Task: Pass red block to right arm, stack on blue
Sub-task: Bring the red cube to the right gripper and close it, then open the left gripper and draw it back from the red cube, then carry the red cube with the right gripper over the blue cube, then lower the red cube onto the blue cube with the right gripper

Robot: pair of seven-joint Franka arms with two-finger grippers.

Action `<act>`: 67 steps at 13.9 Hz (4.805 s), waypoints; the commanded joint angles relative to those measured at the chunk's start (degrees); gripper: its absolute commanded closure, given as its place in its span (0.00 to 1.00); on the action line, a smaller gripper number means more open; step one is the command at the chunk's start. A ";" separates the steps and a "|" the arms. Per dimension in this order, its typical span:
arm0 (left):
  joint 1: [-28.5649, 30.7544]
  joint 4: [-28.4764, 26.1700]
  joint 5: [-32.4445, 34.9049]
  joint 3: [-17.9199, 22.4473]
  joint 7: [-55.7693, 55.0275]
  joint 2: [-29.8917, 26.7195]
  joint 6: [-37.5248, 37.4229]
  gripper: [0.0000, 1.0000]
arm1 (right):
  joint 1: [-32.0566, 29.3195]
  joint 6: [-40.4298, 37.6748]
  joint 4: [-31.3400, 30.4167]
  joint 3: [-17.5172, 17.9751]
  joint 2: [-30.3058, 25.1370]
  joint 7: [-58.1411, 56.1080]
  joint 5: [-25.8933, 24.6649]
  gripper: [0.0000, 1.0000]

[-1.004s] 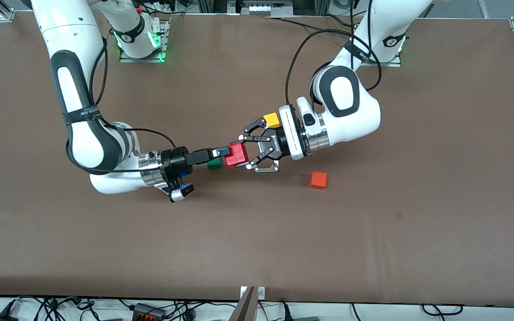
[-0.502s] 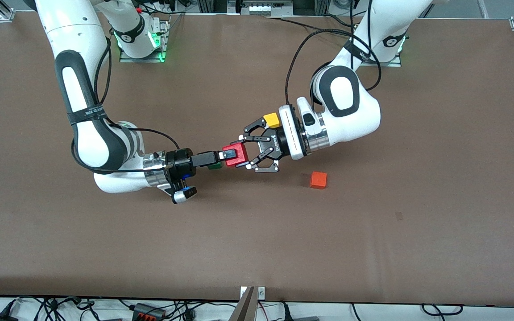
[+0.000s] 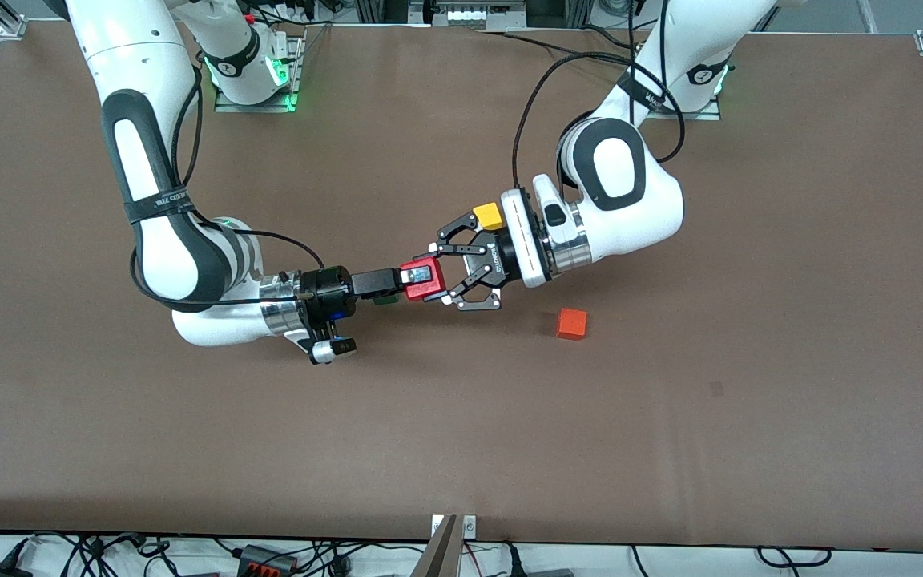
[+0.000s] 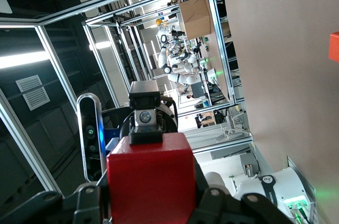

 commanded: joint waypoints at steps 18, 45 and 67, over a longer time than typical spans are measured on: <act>6.00 -0.45 1.37 0.18 1.82 -0.63 -11.14 0.00 | -4.42 -0.35 1.56 -1.61 -4.53 1.03 -35.52 1.00; 15.24 4.73 96.28 0.71 -57.38 -0.98 -39.28 0.00 | -0.82 27.32 -25.15 -11.19 -17.29 21.87 -99.55 1.00; 21.93 -1.47 104.75 10.28 -112.27 -19.93 -44.06 0.00 | -0.81 37.61 -34.56 -11.10 -19.05 27.76 -100.43 0.99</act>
